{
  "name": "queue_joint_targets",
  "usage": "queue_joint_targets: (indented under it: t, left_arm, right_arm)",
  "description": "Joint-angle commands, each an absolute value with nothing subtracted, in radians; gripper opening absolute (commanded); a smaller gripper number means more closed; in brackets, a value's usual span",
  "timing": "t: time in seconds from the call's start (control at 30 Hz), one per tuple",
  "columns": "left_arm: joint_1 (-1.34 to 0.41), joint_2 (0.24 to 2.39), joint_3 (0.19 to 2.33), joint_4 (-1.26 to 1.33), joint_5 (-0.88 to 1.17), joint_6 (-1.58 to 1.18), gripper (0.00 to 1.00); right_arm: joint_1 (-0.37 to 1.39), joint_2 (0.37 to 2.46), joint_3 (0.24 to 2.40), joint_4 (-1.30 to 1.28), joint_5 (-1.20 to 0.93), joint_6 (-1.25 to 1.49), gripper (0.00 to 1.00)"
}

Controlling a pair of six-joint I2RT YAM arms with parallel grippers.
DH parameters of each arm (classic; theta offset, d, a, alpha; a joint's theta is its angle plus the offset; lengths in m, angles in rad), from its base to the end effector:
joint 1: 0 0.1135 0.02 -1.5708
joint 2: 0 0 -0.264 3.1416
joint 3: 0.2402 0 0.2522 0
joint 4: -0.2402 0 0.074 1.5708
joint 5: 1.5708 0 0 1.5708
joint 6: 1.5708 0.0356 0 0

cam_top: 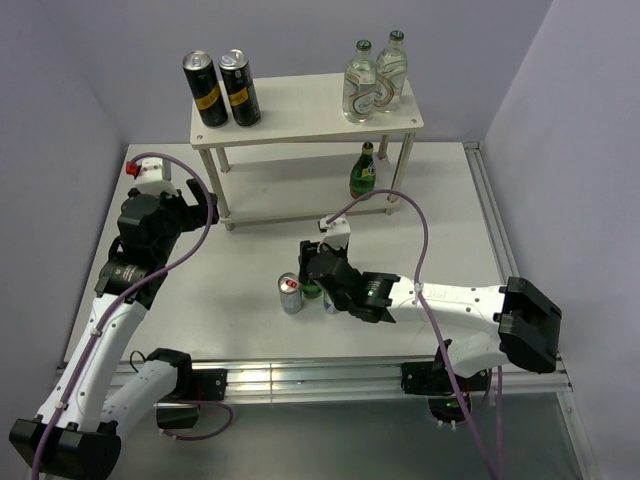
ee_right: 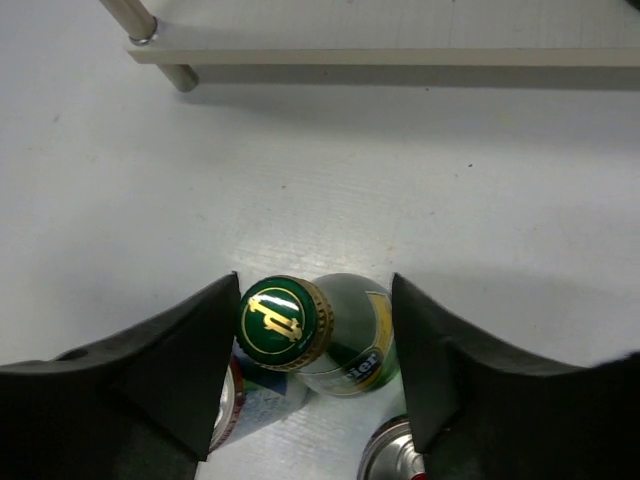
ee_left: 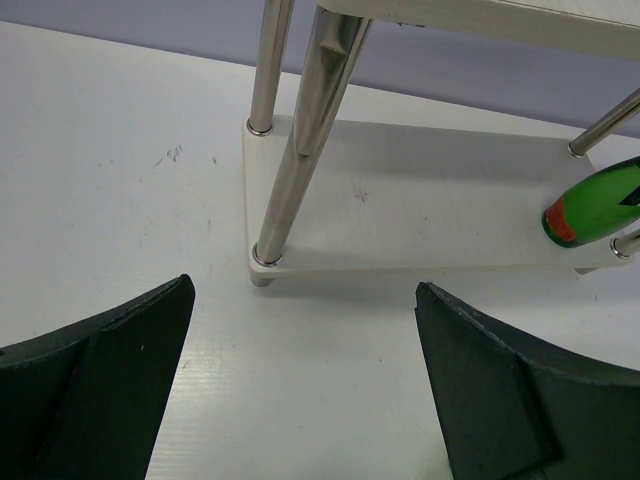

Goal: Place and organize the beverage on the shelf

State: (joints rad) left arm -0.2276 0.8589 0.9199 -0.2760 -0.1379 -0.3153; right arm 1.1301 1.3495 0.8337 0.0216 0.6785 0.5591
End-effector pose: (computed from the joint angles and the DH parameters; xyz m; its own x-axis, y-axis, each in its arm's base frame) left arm 0.1912 -0.0393 0.3649 -0.2263 -0.2629 -0.9379 0.0237 0.9611 -0.2751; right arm 0.1457 0.2566 0.2542 -0.4200 0.0775 -0.9042 -0.2898 0.9327 0.2146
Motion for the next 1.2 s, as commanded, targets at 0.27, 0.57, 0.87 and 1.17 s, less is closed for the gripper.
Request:
queue_joint_targets:
  t: [0.27,0.57,0.87,1.17]
  left_arm:
    - [-0.222,0.838,0.936,-0.264,-0.138,-0.298,0.99]
    - [-0.222,0.838,0.936,-0.264,-0.133,-0.299,0.99]
    - [-0.222,0.833,0.933,-0.261,-0.138,-0.299,0.99]
    - [-0.222,0.845,0.93,-0.258,-0.138,-0.299,0.99]
  right_arm:
    - [1.14,1.374,0.834,0.067,0.756,0.557,0.24]
    - [1.14,1.37,0.908,0.052,0.808,0.463,0.0]
    - [1.013,1.361,1.054,0.117,0.775,0.298,0.0]
    - [0.79,1.425,1.198,0.163,0.663,0.25,0.0]
